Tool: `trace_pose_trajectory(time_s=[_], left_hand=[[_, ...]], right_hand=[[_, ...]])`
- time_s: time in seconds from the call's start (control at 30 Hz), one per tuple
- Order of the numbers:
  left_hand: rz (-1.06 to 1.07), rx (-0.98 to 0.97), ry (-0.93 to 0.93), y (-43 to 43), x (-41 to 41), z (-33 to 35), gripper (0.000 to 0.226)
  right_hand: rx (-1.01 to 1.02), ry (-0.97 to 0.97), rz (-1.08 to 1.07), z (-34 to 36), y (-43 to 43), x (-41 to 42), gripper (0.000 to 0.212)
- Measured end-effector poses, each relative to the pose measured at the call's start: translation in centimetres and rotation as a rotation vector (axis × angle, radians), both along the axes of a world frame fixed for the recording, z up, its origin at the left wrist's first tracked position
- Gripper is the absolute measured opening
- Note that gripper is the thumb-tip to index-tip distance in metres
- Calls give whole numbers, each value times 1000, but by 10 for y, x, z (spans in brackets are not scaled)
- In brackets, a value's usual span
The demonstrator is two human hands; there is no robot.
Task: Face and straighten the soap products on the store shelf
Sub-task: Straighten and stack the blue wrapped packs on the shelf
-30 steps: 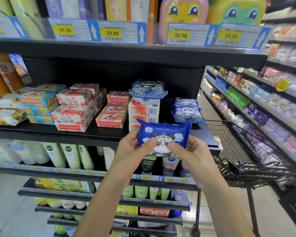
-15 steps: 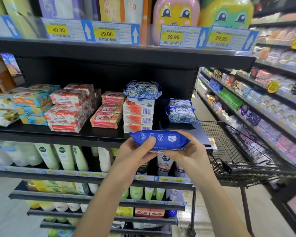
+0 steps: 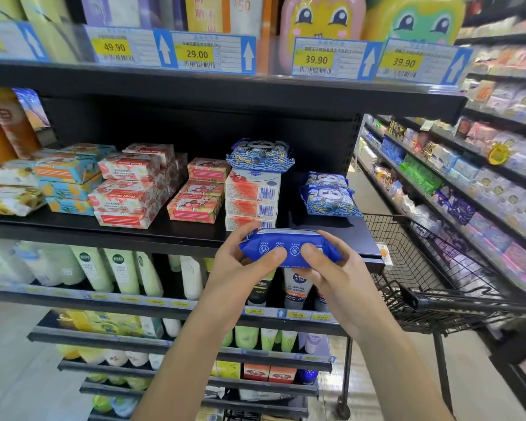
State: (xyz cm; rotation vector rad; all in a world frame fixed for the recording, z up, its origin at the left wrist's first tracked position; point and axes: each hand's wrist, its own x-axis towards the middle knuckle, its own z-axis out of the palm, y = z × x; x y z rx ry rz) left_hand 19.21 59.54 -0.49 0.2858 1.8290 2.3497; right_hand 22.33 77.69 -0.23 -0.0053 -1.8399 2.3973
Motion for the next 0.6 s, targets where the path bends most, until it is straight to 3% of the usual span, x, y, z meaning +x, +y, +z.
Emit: trace_pose_trajectory(time_s=[0.13, 0.17, 0.23, 0.33, 0.6], left_hand=[[-28, -22, 2, -1, 0, 2, 95], [-36, -31, -3, -2, 0, 2, 98], [-46, -24, -35, -2, 2, 5, 100], [-88, 21, -92, -6, 4, 12, 69], [-137, 14, -130, -10, 3, 19, 41]], right_hand=[[-26, 22, 7, 1, 1, 2, 79], [-25, 26, 10, 1, 1, 3, 79], [-1, 29, 0, -1, 2, 3, 101], [59, 64, -32, -2, 4, 3, 119], [166, 135, -4, -7, 4, 3, 100]])
